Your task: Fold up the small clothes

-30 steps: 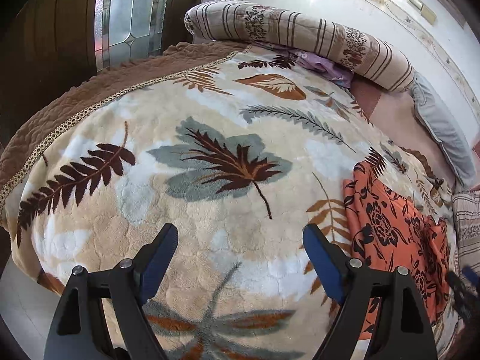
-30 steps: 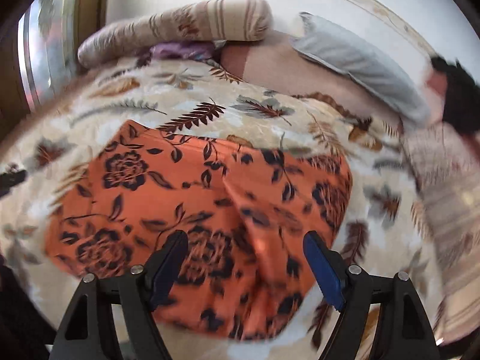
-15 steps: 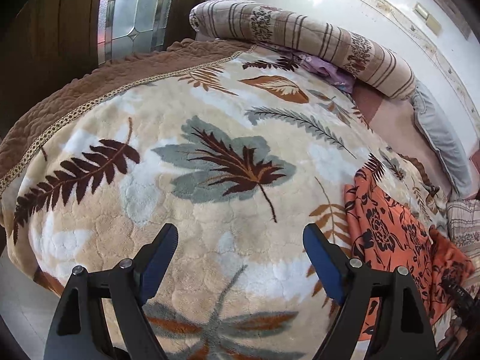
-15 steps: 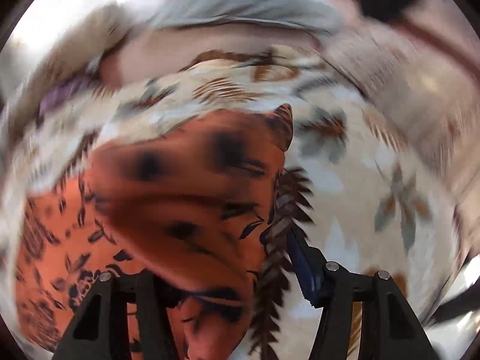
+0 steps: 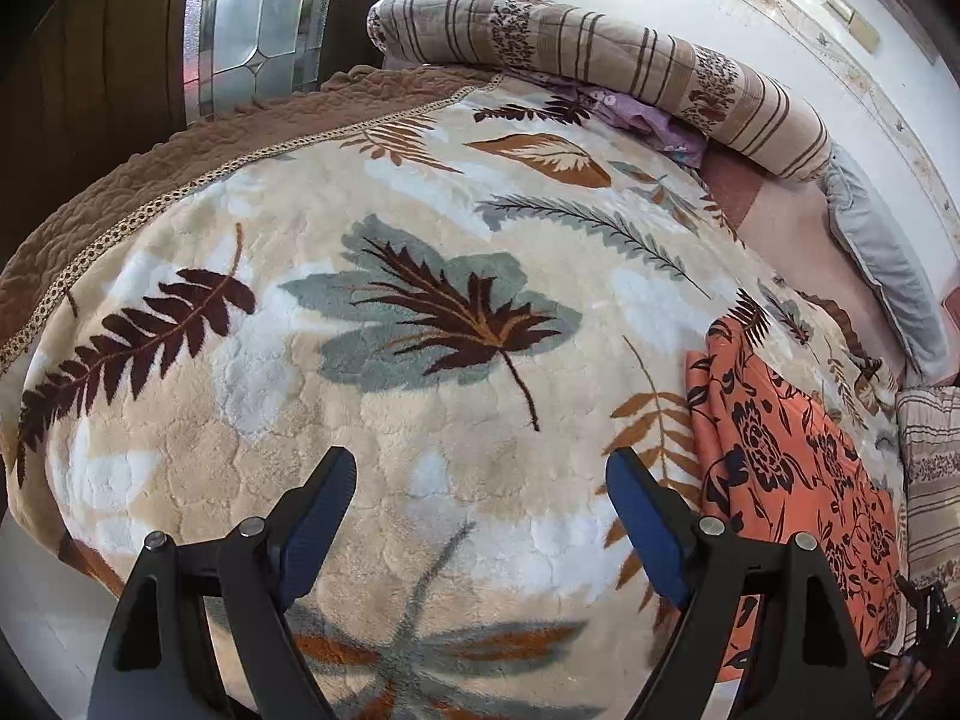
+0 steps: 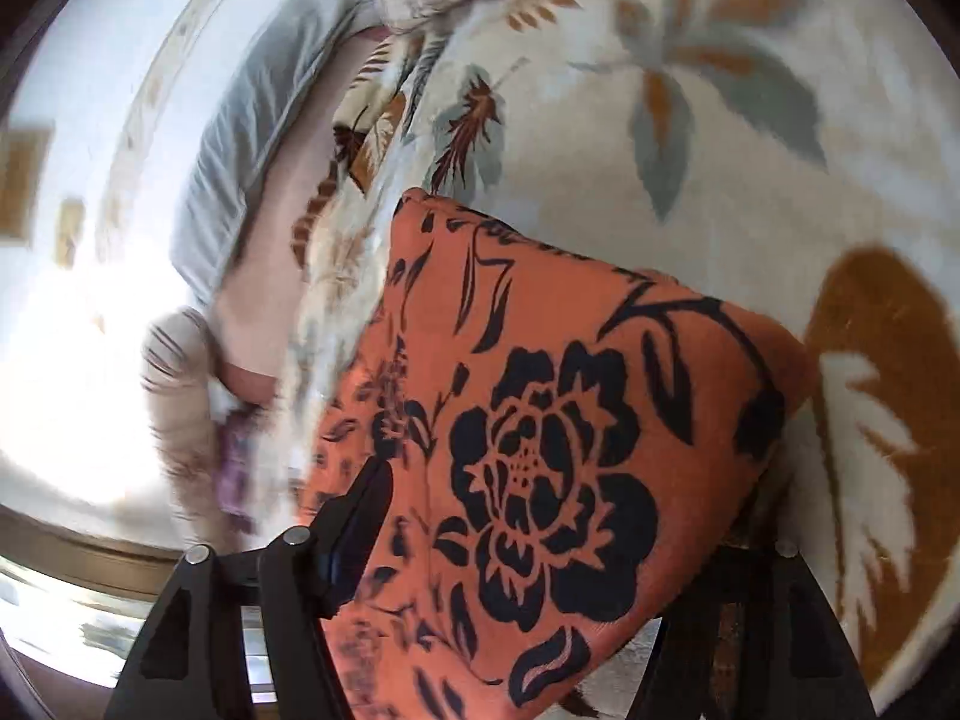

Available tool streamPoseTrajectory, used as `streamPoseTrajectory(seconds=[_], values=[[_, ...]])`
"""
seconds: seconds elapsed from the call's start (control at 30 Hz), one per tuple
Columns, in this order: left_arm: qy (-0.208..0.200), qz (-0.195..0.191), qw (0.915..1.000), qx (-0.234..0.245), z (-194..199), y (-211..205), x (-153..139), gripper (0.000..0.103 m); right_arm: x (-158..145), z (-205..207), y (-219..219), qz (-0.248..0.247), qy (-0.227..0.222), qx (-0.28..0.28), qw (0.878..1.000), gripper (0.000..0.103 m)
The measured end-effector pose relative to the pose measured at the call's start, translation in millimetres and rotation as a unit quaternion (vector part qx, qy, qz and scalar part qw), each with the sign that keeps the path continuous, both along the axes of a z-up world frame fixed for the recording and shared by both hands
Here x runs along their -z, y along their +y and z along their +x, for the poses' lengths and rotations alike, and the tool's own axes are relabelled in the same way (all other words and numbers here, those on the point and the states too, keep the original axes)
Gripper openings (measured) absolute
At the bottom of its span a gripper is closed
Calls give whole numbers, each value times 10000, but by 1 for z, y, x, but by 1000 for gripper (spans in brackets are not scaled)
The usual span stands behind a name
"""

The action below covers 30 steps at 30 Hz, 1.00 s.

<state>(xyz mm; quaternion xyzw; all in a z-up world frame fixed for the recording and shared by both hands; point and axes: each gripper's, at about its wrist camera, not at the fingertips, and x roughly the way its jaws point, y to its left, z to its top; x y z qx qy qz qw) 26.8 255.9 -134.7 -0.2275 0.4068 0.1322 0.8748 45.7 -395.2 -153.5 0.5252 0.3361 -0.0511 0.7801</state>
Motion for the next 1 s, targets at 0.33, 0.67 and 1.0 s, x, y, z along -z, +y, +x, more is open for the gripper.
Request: streamPoseTrajectory(seconds=[0.33,0.67,1.0], values=[[22,261,9996,96,2,-14,-1,86,-8,25,-6,-399,101,-256,9988,18],[-221,227,9993,-202,-14,3,-8,86,-157,38,227,-3710,-1537,-2695,8753,17],[-333,163,9988,-319,-28,13,-14,86,-35,18,401,-5104,-715,-4230,7453,29]])
